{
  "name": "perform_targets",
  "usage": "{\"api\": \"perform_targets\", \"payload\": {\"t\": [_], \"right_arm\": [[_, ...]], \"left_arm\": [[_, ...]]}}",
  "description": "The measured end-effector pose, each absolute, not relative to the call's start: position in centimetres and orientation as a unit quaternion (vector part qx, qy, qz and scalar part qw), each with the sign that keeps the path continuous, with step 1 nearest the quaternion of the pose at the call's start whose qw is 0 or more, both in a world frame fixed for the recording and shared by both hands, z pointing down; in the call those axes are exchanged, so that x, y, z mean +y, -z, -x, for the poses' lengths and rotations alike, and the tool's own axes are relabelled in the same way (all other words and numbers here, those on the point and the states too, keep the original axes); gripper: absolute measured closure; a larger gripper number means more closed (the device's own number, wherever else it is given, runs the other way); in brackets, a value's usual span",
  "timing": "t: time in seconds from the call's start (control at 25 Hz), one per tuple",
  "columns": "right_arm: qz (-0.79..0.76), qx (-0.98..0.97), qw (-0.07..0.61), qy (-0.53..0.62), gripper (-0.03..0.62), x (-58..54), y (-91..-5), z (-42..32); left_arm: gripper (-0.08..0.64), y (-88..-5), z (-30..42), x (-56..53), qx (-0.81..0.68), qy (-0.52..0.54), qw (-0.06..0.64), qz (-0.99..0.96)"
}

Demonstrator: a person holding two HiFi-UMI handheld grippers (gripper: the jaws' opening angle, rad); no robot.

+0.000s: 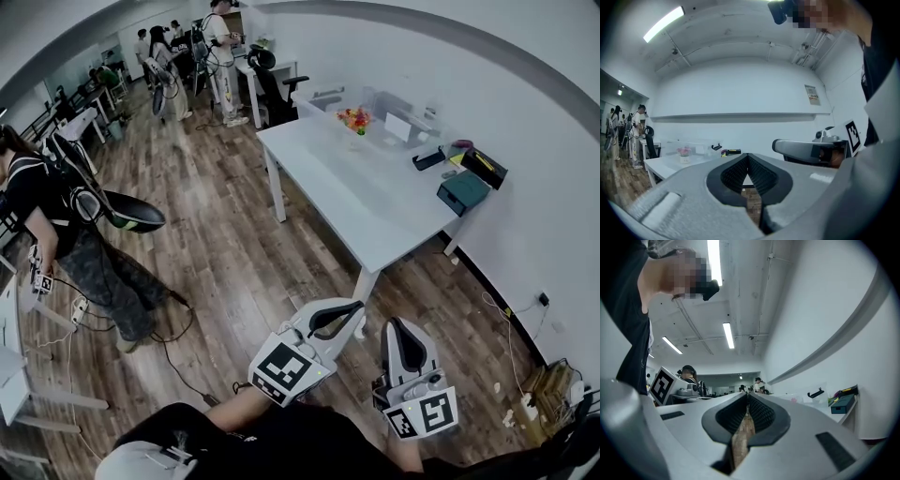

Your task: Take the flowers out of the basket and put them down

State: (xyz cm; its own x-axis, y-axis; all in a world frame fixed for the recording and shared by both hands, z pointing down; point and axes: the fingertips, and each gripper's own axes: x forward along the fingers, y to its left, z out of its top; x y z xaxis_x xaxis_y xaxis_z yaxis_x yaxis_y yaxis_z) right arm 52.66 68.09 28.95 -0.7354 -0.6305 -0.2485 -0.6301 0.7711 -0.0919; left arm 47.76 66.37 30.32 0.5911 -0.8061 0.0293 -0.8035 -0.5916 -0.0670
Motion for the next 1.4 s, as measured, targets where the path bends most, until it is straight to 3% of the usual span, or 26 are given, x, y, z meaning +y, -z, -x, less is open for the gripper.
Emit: {"api": "perform_targets", "payload": {"t": [1.4], "right_arm": [[0.352, 0.932, 0.083, -0.004, 0.578, 52.7, -28.9, -41.3]], "left_arm": [[0.558, -29.3, -37.2, 50.9, 0.435, -0.006, 0.022, 0.9]]}}
